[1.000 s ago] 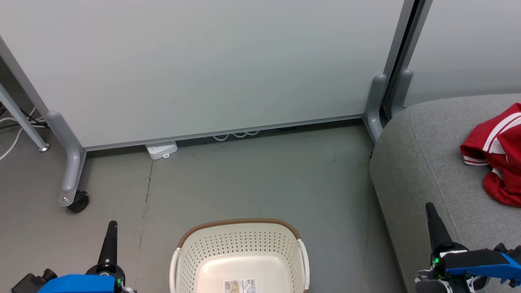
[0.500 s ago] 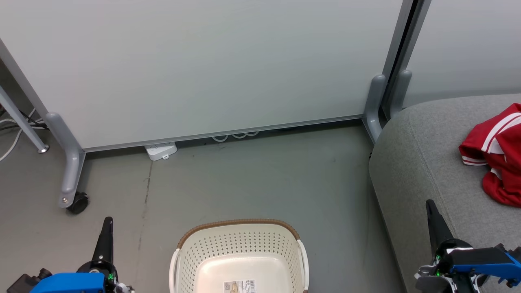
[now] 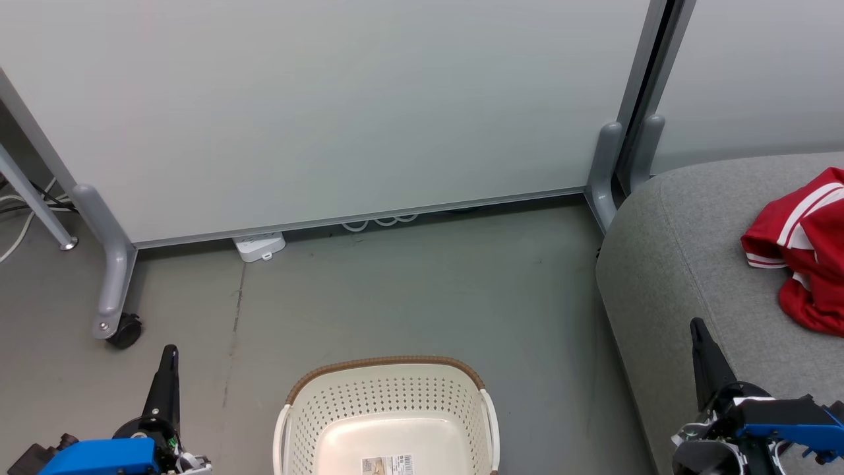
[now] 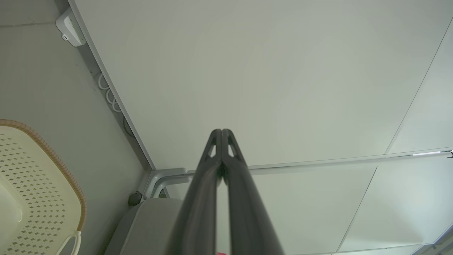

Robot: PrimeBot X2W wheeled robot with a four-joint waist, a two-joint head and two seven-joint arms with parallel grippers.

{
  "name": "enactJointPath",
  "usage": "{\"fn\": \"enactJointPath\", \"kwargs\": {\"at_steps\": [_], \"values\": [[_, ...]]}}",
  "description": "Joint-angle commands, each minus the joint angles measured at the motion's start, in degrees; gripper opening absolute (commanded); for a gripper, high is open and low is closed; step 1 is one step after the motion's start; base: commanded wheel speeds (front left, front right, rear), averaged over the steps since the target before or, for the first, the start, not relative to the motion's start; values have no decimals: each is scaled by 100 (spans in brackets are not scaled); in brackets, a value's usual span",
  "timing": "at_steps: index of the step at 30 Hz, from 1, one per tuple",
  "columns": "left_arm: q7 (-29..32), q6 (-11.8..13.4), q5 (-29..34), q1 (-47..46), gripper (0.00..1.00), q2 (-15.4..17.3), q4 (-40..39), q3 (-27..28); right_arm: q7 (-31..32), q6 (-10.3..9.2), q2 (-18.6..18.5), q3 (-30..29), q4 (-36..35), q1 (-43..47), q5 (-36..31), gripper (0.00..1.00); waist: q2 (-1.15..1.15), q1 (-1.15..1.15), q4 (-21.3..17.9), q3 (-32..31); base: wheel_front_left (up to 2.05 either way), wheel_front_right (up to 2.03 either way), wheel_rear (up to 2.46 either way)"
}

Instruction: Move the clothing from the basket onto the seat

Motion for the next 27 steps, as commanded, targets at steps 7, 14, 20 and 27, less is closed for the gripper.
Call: {"fn": "enactJointPath", "kwargs": {"at_steps": [7, 14, 20, 27], "values": [[102, -33, -313, -88, 0, 17, -65, 88, 81, -2, -14, -22, 1, -103, 377, 0, 0, 0, -10, -8, 0, 0, 0], [153, -34, -472, -98, 0, 16, -79, 108, 104, -2, -14, -25, 7, -117, 565, 0, 0, 0, -16, -14, 0, 0, 0], [153, -34, -471, -98, 0, 16, -79, 107, 104, -2, -14, -25, 6, -116, 565, 0, 0, 0, -16, -14, 0, 0, 0], [150, -34, -471, -98, 0, 16, -79, 107, 103, -2, -14, -25, 6, -115, 565, 0, 0, 0, -16, -14, 0, 0, 0]]}}
